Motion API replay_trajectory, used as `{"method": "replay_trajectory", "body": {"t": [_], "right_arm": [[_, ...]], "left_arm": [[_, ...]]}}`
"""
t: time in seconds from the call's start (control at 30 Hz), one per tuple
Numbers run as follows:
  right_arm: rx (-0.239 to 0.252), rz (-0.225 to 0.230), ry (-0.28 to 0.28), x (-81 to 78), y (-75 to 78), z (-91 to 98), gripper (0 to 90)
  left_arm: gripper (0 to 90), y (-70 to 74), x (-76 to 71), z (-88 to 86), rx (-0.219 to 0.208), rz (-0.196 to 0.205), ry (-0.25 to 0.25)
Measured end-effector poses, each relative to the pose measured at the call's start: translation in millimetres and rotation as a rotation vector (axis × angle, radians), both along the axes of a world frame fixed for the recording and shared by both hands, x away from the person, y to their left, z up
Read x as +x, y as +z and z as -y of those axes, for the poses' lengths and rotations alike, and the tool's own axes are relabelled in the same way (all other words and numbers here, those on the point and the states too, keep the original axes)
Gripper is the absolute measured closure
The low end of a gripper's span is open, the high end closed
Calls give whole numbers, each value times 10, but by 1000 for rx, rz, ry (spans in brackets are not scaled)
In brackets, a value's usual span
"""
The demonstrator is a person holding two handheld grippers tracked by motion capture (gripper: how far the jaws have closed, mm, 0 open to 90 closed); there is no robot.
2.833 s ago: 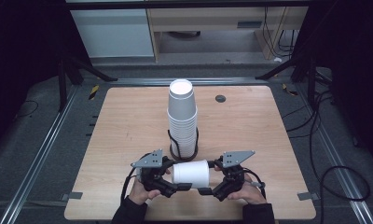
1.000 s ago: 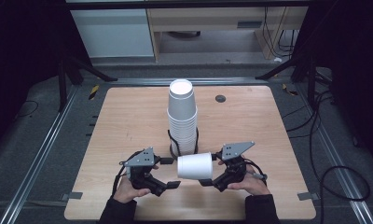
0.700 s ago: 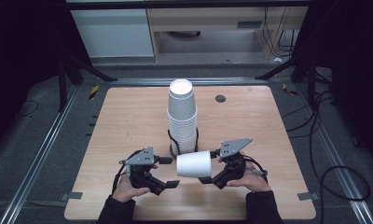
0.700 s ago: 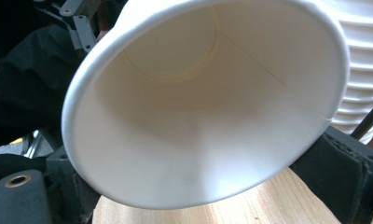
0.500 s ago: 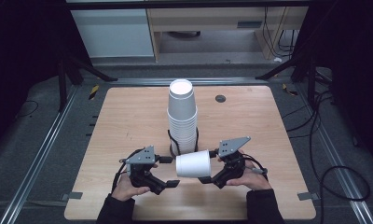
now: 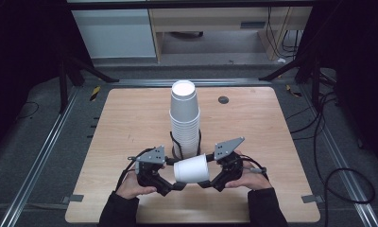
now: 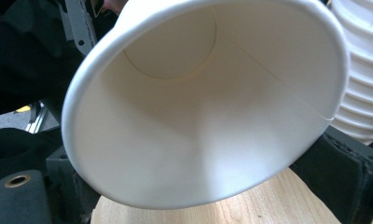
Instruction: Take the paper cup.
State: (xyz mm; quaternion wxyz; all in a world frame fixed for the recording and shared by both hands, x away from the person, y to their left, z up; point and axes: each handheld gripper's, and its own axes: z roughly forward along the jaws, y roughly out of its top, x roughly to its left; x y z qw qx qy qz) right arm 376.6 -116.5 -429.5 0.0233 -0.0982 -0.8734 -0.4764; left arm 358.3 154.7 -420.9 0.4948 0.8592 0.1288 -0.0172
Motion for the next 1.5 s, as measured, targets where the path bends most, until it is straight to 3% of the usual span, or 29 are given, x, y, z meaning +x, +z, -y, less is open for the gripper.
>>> {"method": "replay_trajectory", "body": {"t": [0.63, 0.93, 1.5], "right_arm": [[-22, -16, 38, -19, -33, -63, 101], [-29, -17, 40, -22, -41, -67, 101], [24, -8, 3, -72, -61, -27, 52]], "left_arm": [[198, 24, 54, 132, 44, -15, -65], [216, 30, 54, 138, 55, -16, -72], [218, 53, 29, 115, 58, -5, -56]]}}
